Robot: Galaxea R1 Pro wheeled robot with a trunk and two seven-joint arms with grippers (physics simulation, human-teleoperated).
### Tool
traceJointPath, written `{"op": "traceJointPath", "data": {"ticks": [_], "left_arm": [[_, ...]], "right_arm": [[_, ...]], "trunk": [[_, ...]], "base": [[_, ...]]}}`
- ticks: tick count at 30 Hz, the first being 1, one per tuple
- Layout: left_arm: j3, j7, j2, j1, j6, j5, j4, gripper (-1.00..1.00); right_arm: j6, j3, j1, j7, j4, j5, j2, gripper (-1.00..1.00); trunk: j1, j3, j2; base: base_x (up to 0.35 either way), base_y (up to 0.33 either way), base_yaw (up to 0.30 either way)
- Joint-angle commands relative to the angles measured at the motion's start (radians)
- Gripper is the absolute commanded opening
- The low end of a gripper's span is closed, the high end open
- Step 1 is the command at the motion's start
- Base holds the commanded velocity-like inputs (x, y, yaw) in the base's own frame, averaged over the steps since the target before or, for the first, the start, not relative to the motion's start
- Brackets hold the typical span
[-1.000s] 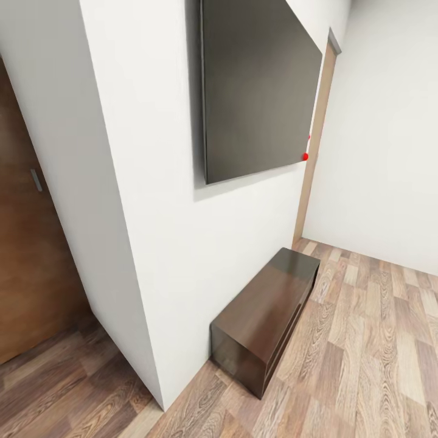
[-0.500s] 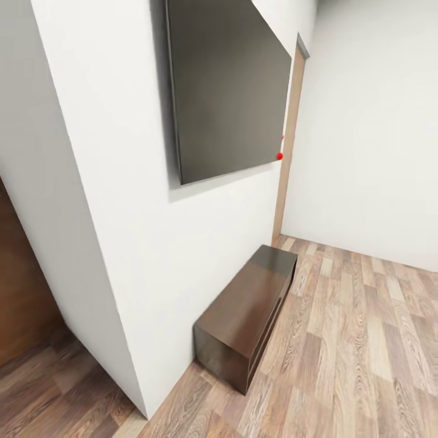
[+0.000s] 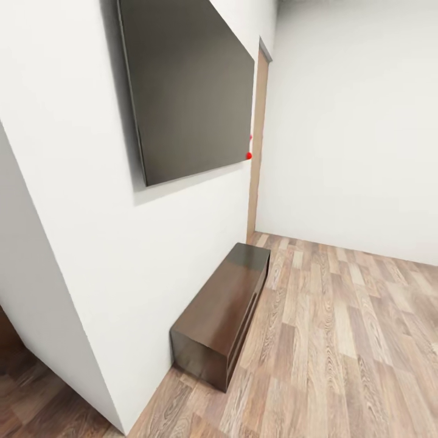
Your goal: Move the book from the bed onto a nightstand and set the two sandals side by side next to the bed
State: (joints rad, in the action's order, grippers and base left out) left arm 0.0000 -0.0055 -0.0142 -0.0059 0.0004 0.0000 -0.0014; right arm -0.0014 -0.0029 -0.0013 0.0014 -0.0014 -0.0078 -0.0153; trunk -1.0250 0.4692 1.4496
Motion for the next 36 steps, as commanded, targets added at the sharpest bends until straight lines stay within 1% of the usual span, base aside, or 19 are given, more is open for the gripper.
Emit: {"op": "traceJointPath", "data": {"ticks": [1,10,21,36], "left_arm": [[0.0,-0.001,0.0,0.0,0.0,0.0,0.0,1.0],[0.0,-0.001,-0.001,0.0,0.0,0.0,0.0,1.0],[0.0,-0.001,-0.001,0.0,-0.031,-0.001,0.0,1.0],[0.0,0.0,-0.001,0.0,-0.042,-0.001,0.0,1.0]], "right_arm": [[0.0,0.0,0.0,0.0,0.0,-0.001,0.0,1.0],[0.0,0.002,0.0,0.0,0.0,0.0,0.0,1.0],[-0.001,0.005,0.0,0.0,0.0,0.0,0.0,1.0],[-0.001,0.005,0.0,0.0,0.0,0.0,0.0,1.0]], "trunk": [[0.0,0.001,0.0],[0.0,0.001,0.0],[0.0,0.001,0.0],[0.0,0.001,0.0]], "base": [[0.0,0.0,-0.297],[0.0,0.0,-0.298],[0.0,0.0,-0.299],[0.0,0.0,-0.299]]}}
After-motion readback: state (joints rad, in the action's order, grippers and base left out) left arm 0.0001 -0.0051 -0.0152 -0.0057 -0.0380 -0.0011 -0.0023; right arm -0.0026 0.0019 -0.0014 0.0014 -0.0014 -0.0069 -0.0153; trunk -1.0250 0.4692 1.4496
